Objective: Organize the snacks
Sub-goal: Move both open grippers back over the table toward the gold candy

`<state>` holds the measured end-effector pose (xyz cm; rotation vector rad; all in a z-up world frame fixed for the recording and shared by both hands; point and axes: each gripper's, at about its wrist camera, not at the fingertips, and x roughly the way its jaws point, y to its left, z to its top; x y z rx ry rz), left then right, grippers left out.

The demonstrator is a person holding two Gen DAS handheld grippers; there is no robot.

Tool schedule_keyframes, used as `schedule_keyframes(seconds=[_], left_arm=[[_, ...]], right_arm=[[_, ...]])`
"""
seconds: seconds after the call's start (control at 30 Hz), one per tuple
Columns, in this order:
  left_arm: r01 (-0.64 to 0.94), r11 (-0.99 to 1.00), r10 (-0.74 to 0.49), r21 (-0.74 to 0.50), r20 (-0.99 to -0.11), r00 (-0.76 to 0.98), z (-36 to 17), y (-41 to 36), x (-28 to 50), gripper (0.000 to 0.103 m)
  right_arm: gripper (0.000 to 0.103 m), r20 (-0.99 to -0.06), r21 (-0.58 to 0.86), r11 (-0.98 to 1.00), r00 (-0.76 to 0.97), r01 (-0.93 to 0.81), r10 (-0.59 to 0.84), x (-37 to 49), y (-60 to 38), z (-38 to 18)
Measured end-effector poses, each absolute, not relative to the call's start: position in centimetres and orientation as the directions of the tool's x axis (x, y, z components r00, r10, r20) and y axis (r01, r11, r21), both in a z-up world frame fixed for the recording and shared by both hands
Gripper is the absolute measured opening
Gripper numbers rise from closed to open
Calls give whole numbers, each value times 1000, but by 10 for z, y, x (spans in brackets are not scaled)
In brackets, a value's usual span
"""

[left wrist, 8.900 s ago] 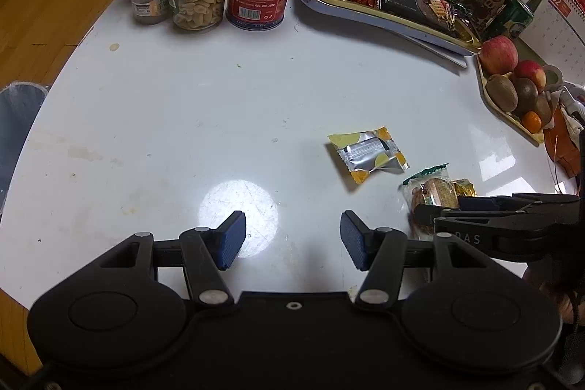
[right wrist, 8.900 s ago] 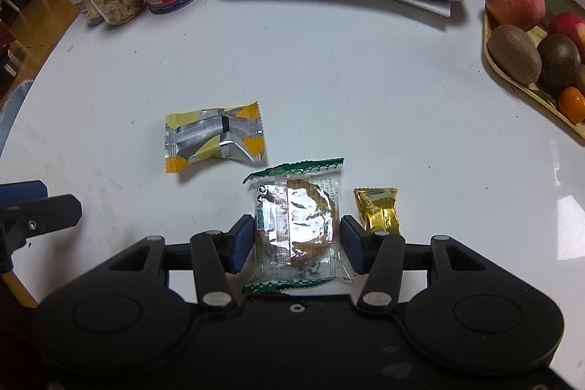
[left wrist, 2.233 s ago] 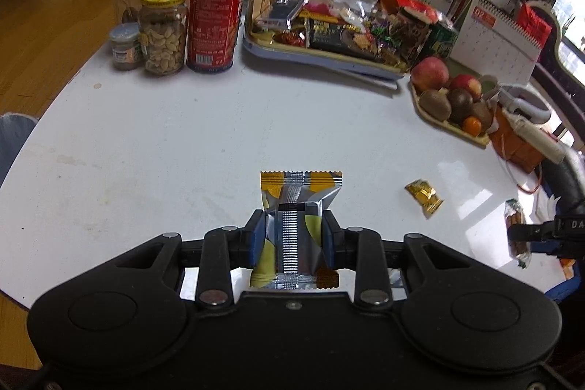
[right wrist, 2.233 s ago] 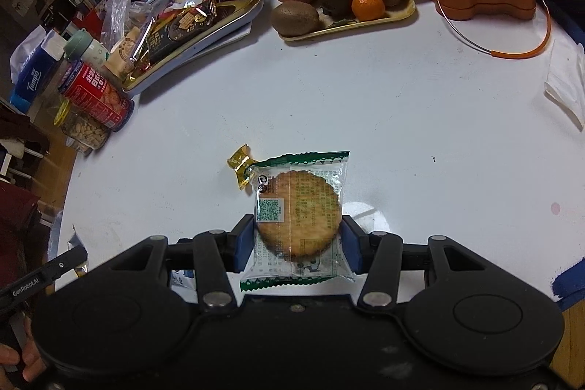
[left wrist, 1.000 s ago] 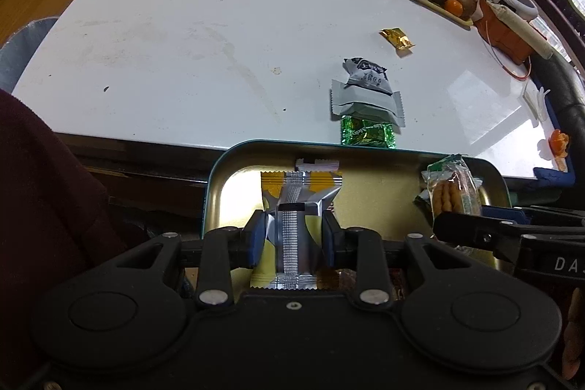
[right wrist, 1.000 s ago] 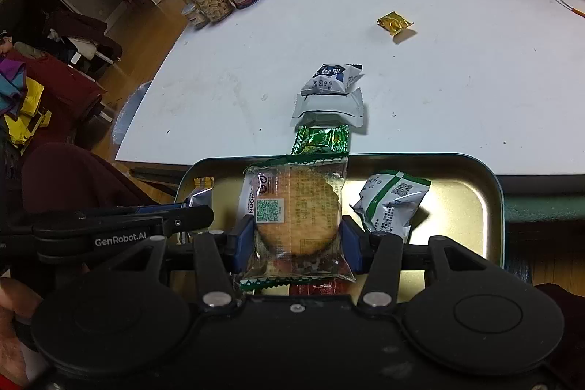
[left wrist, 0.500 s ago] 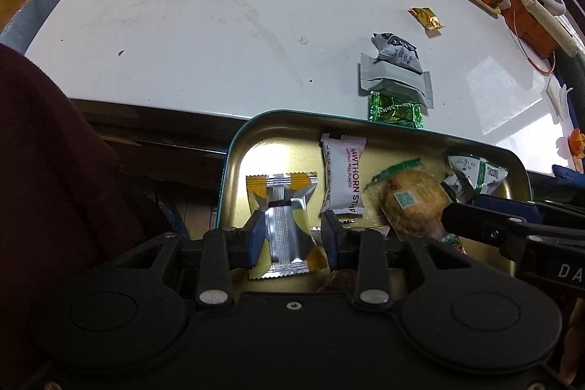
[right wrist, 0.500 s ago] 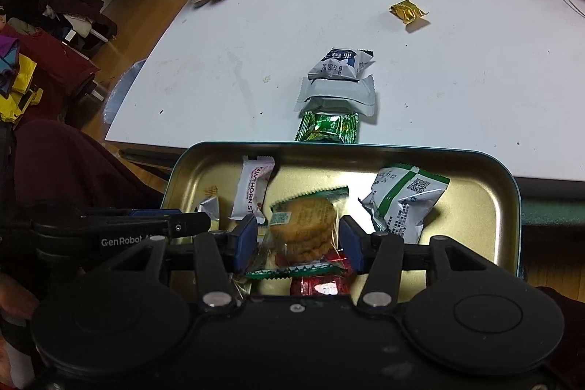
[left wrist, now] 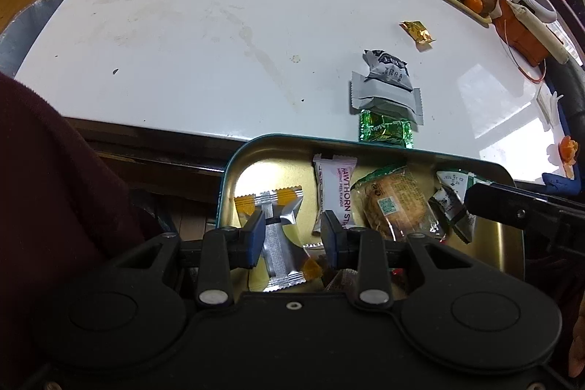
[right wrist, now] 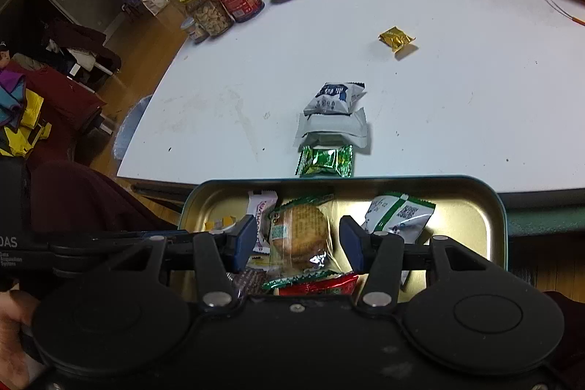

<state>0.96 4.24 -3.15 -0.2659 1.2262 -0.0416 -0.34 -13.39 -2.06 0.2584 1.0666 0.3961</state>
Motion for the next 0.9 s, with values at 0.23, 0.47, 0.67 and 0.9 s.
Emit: schedule_keyframes(seconds=[0.23, 0.47, 0.67, 0.9], left_arm=[[-68, 972, -189, -227, -917, 352, -15, 45, 62, 42], [-13, 968, -233, -252, -912, 339, -14, 36, 143, 43], [-61, 953, -259, -298, -898, 356, -34, 49, 174, 43], [-69, 959, -243, -274, -926, 288, -52, 47, 178, 43]], right_arm=[[54, -812, 311, 934, 462, -175, 357, 40, -146, -3], [53, -838, 205, 960, 473, -190, 272, 126, -151, -6], [51, -858, 38, 950, 477, -309, 189, 189, -146, -27], [50, -863, -3, 881, 447, -473, 237, 220, -137, -55]])
